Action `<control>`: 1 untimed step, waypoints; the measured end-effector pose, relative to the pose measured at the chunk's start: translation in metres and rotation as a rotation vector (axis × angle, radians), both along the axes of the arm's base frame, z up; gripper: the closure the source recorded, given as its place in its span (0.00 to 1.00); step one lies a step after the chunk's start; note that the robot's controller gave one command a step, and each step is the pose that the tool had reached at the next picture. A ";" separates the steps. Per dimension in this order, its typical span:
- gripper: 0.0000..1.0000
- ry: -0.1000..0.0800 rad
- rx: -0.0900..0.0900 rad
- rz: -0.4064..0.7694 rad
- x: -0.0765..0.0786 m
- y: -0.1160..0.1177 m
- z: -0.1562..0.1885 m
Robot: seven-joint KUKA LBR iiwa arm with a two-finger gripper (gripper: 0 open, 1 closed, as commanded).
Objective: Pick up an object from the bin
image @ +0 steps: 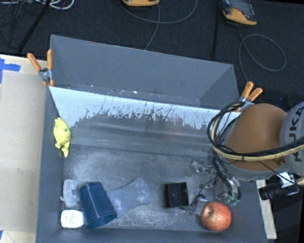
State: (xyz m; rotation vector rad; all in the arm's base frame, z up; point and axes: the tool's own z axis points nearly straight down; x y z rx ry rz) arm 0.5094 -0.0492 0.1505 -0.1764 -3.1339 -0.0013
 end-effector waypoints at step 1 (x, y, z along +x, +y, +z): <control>0.00 0.000 -0.001 -0.089 -0.003 0.006 -0.019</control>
Offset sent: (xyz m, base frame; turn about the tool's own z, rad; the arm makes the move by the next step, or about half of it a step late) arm -0.0091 0.0071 -0.0805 0.0525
